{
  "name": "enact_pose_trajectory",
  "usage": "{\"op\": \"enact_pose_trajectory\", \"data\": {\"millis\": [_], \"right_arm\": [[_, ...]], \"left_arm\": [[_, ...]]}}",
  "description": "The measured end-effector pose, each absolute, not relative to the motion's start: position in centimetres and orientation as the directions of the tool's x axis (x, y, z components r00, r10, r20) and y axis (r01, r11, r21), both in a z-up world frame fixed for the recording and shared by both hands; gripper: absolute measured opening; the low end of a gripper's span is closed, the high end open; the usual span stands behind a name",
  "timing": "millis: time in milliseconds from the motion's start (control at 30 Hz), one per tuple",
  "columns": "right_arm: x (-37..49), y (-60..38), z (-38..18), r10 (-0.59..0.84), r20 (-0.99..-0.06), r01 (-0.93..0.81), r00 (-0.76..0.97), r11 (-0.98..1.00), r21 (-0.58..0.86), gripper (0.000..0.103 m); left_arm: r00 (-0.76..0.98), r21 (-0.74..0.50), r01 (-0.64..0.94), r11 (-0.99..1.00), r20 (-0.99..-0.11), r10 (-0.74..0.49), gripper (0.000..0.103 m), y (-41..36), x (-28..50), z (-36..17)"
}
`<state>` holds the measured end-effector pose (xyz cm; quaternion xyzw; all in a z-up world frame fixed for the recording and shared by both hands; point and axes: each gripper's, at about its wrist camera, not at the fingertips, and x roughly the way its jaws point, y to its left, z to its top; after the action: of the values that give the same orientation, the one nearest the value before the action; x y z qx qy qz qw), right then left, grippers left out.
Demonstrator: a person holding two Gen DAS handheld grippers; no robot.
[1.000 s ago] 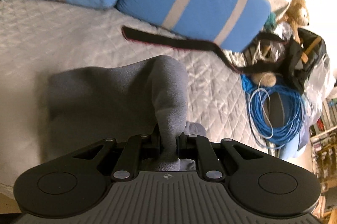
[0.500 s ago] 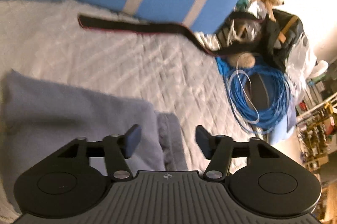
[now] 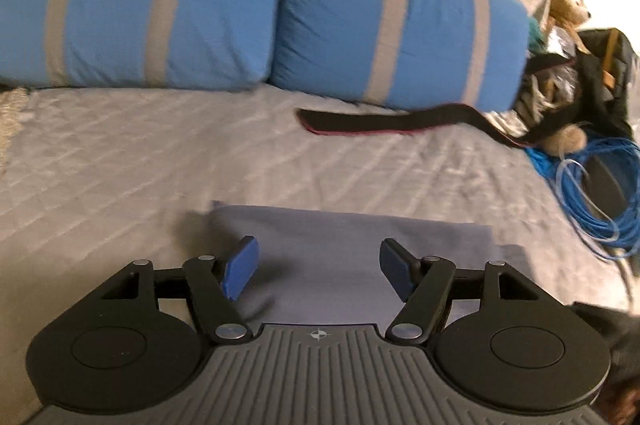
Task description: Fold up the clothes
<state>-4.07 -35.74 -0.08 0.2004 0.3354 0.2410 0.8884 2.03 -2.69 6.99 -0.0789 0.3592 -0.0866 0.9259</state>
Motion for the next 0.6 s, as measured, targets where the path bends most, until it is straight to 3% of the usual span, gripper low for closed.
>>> {"op": "enact_pose_trajectory", "data": {"millis": [267,367,400,433,600], "right_arm": [[0.0,-34.5,-1.3,0.496,-0.619,-0.207,0.609,0.853,0.480,0.063],[0.9,-34.2,-1.9,0.489,-0.653,-0.187,0.579,0.858,0.478,0.039],[1.1,-34.2,-2.2,0.495,-0.664,-0.184,0.560,0.856,0.482,0.024],[1.2,-34.2,-2.2,0.506,-0.665,-0.186,0.549,0.850,0.493,0.017],[0.4,-34.9,-0.6,0.538,-0.651,-0.182,0.536,0.826,0.534,0.013]], "left_arm": [[0.748,-0.228,0.006,0.974,-0.646,-0.155,0.066,0.7,1.3,5.2],[0.765,-0.257,0.002,0.966,-0.622,-0.168,0.066,1.2,1.1,5.7],[0.768,-0.260,-0.001,0.966,-0.619,-0.166,0.066,1.2,1.1,5.9],[0.768,-0.270,-0.001,0.963,-0.617,-0.172,0.066,1.2,1.1,6.0],[0.766,-0.288,0.012,0.958,-0.613,-0.194,0.066,0.9,1.3,5.8]]}}
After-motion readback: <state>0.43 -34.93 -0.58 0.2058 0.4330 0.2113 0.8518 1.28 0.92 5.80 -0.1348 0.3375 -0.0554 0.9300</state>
